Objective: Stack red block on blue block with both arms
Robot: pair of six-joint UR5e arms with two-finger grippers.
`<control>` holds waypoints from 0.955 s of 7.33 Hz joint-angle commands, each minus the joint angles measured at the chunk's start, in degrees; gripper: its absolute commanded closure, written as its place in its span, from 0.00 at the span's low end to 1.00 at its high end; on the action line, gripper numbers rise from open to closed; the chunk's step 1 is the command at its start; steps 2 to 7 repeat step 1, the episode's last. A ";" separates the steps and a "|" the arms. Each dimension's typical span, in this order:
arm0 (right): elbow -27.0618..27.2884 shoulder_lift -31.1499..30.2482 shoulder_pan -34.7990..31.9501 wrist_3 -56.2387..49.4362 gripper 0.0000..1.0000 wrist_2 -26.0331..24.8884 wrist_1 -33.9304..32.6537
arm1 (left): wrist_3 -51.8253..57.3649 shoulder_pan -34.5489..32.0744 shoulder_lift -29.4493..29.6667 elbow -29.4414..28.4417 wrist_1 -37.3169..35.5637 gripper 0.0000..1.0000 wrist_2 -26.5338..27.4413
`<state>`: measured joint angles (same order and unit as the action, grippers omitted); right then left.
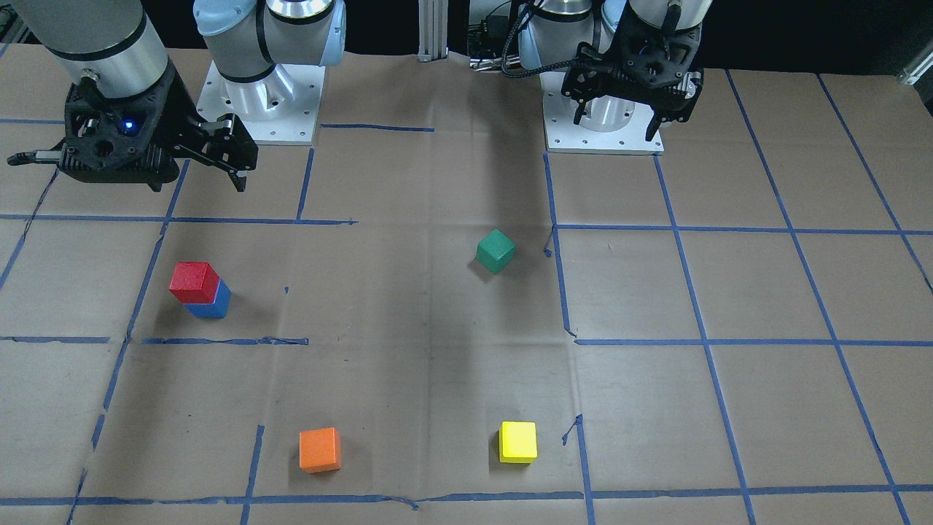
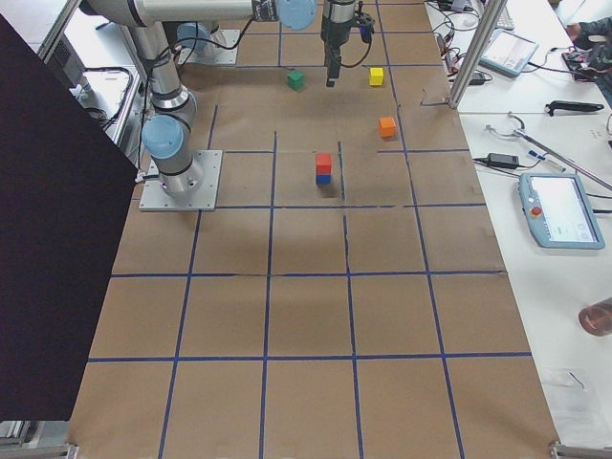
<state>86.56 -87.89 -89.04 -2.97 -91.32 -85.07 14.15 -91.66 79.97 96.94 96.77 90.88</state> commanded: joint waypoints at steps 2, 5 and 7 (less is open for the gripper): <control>0.01 0.00 0.00 -0.02 0.00 -0.08 -0.01 | 0.00 -0.01 0.01 0.00 0.00 0.00 0.00; 0.01 0.00 0.00 -0.02 0.00 -0.08 -0.01 | 0.00 -0.01 0.01 0.00 0.00 0.00 0.00; 0.01 0.00 0.00 -0.02 0.00 -0.08 -0.01 | 0.00 -0.01 0.01 0.00 0.00 0.00 0.00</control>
